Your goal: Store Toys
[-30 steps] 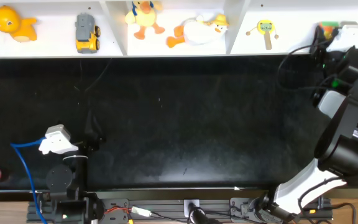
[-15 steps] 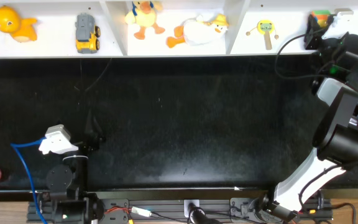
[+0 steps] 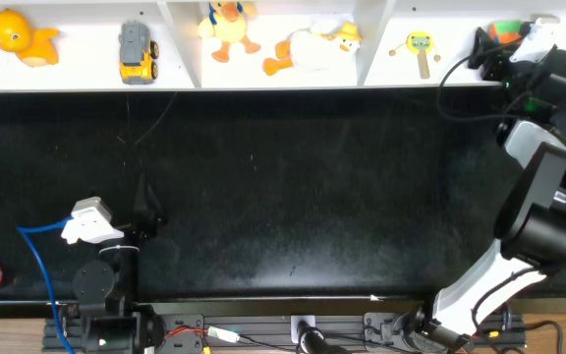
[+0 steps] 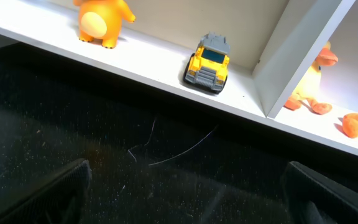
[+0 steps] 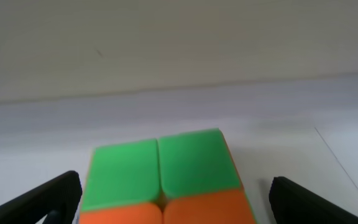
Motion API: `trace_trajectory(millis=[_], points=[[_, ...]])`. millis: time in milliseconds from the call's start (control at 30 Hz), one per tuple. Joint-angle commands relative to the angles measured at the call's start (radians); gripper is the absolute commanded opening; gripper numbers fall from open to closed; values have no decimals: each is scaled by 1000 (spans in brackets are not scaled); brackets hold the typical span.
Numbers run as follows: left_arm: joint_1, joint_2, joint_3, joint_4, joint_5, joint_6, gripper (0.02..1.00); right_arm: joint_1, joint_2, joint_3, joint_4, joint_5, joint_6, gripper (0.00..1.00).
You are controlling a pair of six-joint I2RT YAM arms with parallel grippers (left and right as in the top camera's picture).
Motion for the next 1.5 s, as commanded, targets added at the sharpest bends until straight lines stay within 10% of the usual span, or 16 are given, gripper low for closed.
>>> trace_trajectory(millis=[33,533,1133,1500], points=[[5,-11,-3,-1,10,-3,998,1,-100,5,-129,95,33,998],[5,-11,-3,-1,10,-3,998,35,-524,5,-840,360,2,998],[5,-11,-3,-1,10,-3,998,485,-966,5,-1334,361,-82,993],[5,-11,-3,-1,10,-3,998,524,-1011,4,-1424,354,-83,996]])
